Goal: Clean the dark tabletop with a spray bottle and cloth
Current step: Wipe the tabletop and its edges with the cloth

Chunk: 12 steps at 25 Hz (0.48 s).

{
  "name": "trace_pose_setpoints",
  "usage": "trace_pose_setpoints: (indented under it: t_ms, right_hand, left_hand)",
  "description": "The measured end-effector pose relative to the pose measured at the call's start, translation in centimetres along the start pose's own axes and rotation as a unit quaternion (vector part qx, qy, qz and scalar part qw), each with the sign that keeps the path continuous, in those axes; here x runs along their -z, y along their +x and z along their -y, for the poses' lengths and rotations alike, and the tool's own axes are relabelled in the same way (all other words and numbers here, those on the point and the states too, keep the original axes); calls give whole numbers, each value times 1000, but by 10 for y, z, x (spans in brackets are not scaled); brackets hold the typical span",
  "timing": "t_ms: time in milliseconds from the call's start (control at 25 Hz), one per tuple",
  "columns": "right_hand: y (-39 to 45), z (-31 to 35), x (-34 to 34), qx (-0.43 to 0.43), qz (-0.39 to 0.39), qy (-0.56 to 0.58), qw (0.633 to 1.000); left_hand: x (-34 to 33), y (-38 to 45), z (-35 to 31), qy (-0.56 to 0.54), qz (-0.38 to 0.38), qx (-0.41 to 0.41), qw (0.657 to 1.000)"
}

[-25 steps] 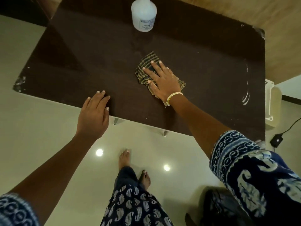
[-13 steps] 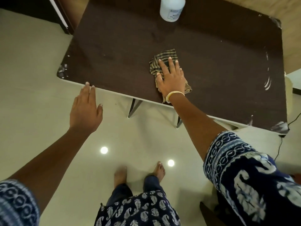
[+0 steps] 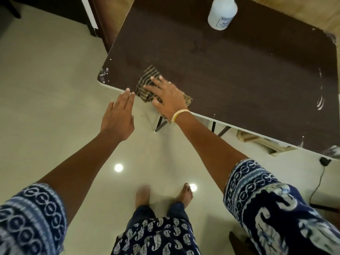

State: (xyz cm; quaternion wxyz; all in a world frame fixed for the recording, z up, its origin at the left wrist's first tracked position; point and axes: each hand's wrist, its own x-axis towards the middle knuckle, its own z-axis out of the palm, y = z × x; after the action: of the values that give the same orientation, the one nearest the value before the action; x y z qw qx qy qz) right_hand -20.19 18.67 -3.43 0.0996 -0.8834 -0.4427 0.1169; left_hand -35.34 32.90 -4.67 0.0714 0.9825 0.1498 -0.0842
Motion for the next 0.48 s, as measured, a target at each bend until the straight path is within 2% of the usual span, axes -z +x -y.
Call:
trace_pose_setpoints:
  t_ms: [80, 160, 320, 400, 480]
  right_hand:
    - [-22, -3, 0, 38, 12, 15, 999]
    - [-46, -16, 1, 29, -11, 49, 998]
    - [-105, -63, 12, -92, -69, 125, 985]
    - [-137, -89, 22, -168, -58, 108, 978]
    - [-164, -114, 32, -208, -41, 82, 974]
  left_hand:
    - [8, 1, -4, 29, 17, 1, 999]
    - [15, 3, -12, 48, 23, -1, 999]
    - [25, 10, -44, 41, 23, -48, 998]
    - [30, 15, -64, 31, 25, -72, 997]
    - [34, 21, -88, 27, 31, -97, 994]
